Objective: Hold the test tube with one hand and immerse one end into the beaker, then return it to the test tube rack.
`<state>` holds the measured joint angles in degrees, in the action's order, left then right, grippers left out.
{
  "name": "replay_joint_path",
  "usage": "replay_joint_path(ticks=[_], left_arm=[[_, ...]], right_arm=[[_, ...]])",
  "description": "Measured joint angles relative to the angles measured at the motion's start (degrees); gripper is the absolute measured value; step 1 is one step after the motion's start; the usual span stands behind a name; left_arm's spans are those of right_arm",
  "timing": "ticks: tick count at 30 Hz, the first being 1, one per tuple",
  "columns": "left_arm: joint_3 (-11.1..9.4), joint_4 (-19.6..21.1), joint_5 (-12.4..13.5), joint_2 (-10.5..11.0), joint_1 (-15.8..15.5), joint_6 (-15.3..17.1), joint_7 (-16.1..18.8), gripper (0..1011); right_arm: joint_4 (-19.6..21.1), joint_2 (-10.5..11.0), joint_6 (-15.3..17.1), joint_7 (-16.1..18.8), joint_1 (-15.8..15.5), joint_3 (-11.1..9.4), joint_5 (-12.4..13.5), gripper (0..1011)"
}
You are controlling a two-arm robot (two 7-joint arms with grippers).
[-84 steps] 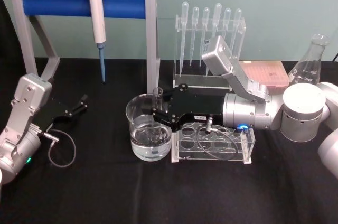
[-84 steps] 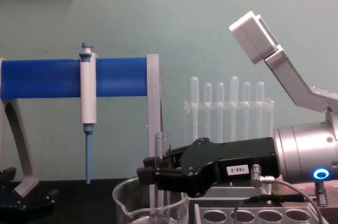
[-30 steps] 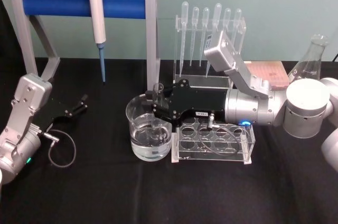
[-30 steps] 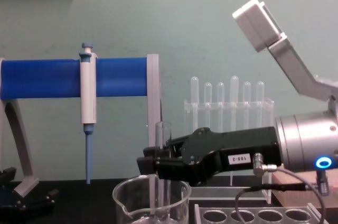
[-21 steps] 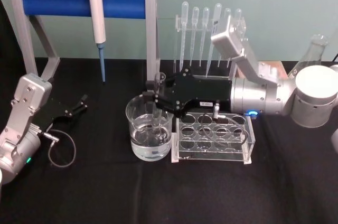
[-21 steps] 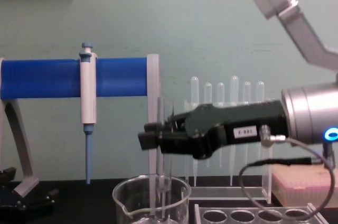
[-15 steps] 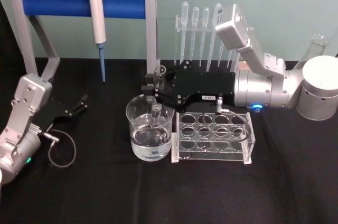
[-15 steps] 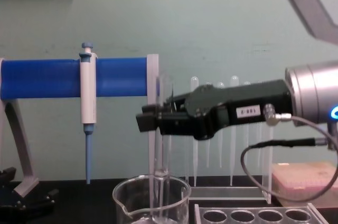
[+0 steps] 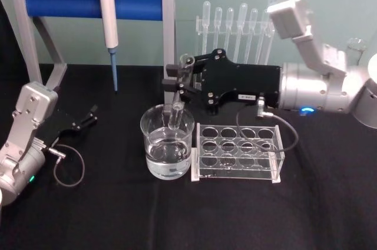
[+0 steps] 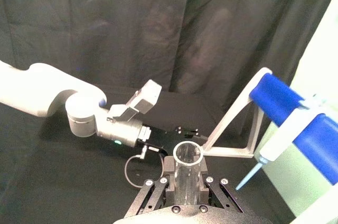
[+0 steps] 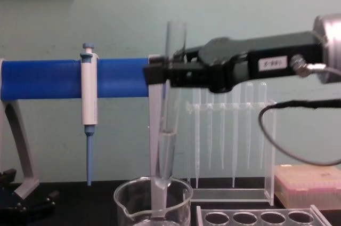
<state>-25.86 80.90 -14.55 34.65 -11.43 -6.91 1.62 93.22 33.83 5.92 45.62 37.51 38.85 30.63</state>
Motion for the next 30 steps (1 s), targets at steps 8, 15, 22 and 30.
replay_joint_path(ticks=[8,15,22,30], left_arm=[[0.0,0.0,0.0,0.0,0.0,0.0,0.0,1000],[0.0,0.0,0.0,0.0,0.0,0.0,0.0,1000],[0.0,0.0,0.0,0.0,0.0,0.0,0.0,1000],[0.0,0.0,0.0,0.0,0.0,0.0,0.0,1000]], right_arm=[[5.1,4.51,-0.57,-1.69,-2.73,-2.8,2.09,224],[8.01,8.49,-1.15,-3.02,-6.44,-4.92,3.18,224],[9.48,11.84,-2.23,-4.18,-10.91,-7.24,4.2,224],[9.56,13.97,-3.85,-4.99,-15.82,-9.7,4.88,224]])
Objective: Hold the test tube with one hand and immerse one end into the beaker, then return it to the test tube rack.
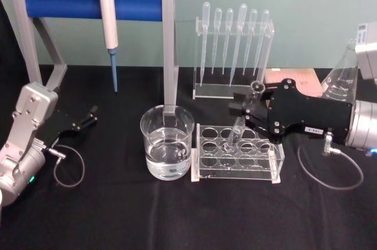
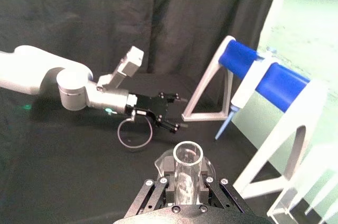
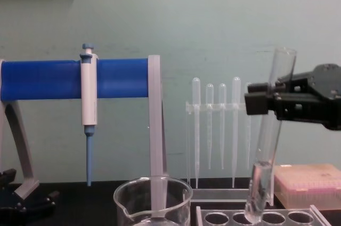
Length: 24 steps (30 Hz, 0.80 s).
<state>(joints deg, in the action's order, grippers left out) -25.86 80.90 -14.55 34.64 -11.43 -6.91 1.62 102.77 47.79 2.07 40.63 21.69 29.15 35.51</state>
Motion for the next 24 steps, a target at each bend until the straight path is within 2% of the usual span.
replay_joint_path(ticks=[4,13,24], left_arm=[[0.0,0.0,0.0,0.0,0.0,0.0,0.0,1000],[0.0,0.0,0.0,0.0,0.0,0.0,0.0,1000],[0.0,0.0,0.0,0.0,0.0,0.0,0.0,1000]], right_arm=[[-0.87,-0.06,-0.51,-0.33,-0.99,-0.53,-0.54,224],[-3.62,-1.86,-2.0,-0.78,-1.87,-0.97,-3.23,224],[-6.3,-3.98,-3.24,-0.15,-2.49,-1.5,-4.09,224]])
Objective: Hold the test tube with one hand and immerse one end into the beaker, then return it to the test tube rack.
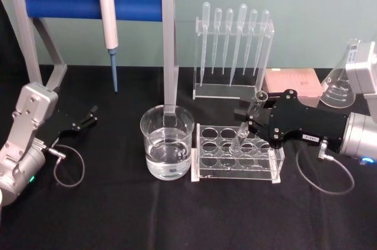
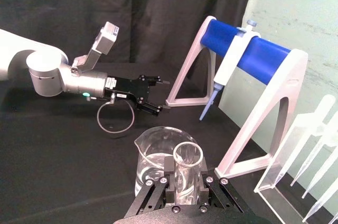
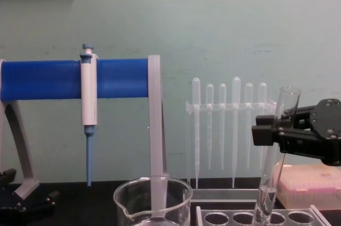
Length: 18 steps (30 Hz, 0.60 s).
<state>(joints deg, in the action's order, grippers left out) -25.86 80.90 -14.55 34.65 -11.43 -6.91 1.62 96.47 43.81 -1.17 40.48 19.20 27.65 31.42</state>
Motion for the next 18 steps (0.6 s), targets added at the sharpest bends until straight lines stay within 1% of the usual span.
replay_joint_path(ticks=[9,18], left_arm=[[0.0,0.0,0.0,0.0,0.0,0.0,0.0,1000],[0.0,0.0,0.0,0.0,0.0,0.0,0.0,1000]], right_arm=[[-1.09,-1.25,-0.17,0.31,-0.38,0.25,-0.77,224],[-2.67,-2.44,-0.1,0.23,-0.53,1.13,-2.48,224]])
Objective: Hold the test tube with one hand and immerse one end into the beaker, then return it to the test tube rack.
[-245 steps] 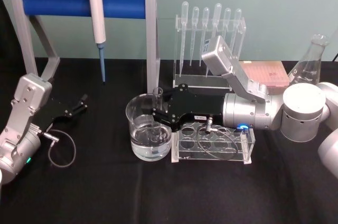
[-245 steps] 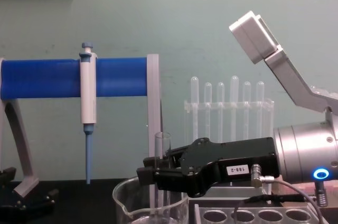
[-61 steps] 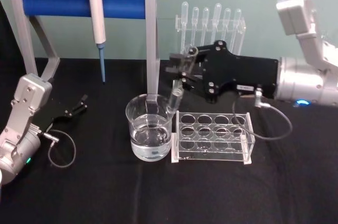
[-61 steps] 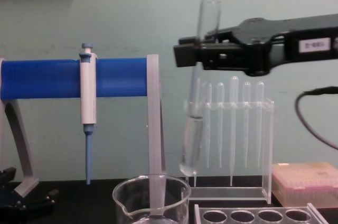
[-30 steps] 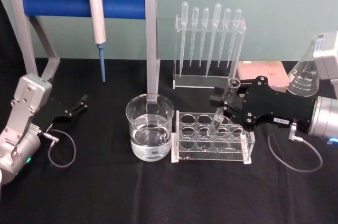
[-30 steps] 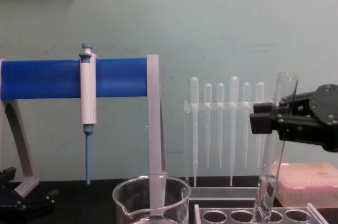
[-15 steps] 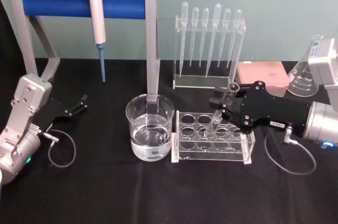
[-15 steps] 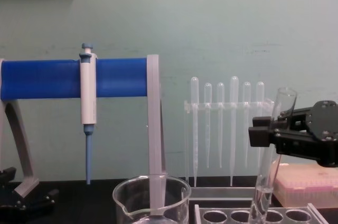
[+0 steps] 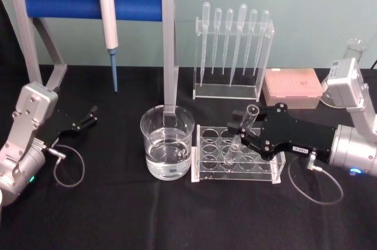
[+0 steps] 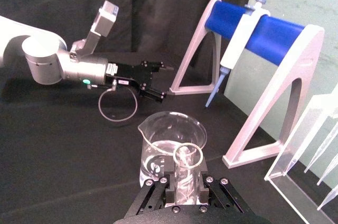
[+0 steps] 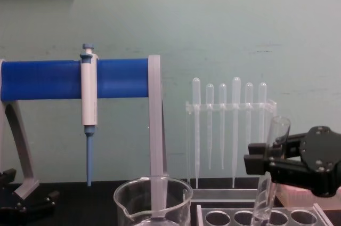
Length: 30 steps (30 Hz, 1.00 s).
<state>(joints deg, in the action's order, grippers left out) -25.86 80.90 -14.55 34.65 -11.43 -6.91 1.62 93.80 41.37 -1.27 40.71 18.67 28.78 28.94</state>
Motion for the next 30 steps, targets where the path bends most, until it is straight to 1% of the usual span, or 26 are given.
replay_joint_path(ticks=[11,20,30], left_arm=[[0.0,0.0,0.0,0.0,0.0,0.0,0.0,1000],[0.0,0.0,0.0,0.0,0.0,0.0,0.0,1000],[0.0,0.0,0.0,0.0,0.0,0.0,0.0,1000]], right_arm=[[-2.25,-1.22,-0.69,-0.44,-0.02,0.13,-1.59,224],[-3.54,-2.14,-1.2,-0.21,-0.01,0.25,-2.22,224],[-4.34,-2.73,-0.87,-0.48,-0.01,0.43,-2.88,224]])
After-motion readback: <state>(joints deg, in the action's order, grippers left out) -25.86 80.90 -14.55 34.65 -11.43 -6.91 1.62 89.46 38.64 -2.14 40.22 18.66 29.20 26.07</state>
